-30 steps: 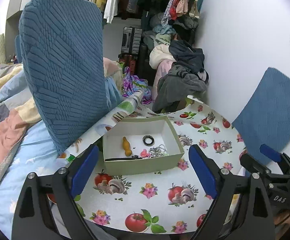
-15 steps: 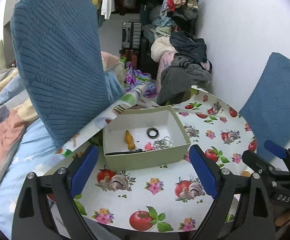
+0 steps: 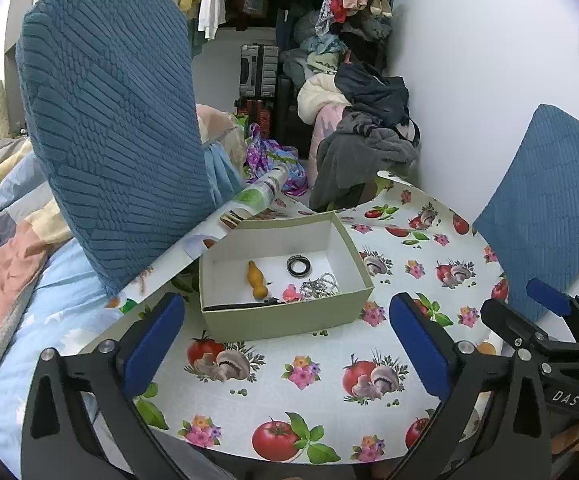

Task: Organize jewelry

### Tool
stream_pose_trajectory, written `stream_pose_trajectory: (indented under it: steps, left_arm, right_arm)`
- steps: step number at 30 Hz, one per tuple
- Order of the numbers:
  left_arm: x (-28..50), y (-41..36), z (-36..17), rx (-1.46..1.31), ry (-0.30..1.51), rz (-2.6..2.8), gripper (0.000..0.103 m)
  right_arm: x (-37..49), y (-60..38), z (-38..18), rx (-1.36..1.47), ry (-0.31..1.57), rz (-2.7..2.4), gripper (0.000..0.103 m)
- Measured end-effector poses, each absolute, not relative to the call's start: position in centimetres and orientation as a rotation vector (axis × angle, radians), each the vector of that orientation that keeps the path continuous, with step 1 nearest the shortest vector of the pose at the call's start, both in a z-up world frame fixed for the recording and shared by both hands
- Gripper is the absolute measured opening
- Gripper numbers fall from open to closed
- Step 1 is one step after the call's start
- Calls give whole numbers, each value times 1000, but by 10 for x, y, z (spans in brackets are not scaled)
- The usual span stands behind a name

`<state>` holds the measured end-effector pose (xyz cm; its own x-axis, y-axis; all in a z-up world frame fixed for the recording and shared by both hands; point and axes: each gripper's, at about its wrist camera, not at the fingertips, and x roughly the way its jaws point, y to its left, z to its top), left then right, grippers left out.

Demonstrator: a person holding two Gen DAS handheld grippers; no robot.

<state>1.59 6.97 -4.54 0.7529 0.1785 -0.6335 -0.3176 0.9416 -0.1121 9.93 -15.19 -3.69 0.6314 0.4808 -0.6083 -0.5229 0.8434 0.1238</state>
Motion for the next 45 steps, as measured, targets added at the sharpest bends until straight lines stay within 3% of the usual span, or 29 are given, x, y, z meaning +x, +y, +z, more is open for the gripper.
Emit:
stream_pose_trajectory:
  steps: [45]
  left_arm:
    - [17, 77, -50, -245, 685, 304, 102]
  right_arm:
    - [105, -159, -36, -93, 680, 560, 103]
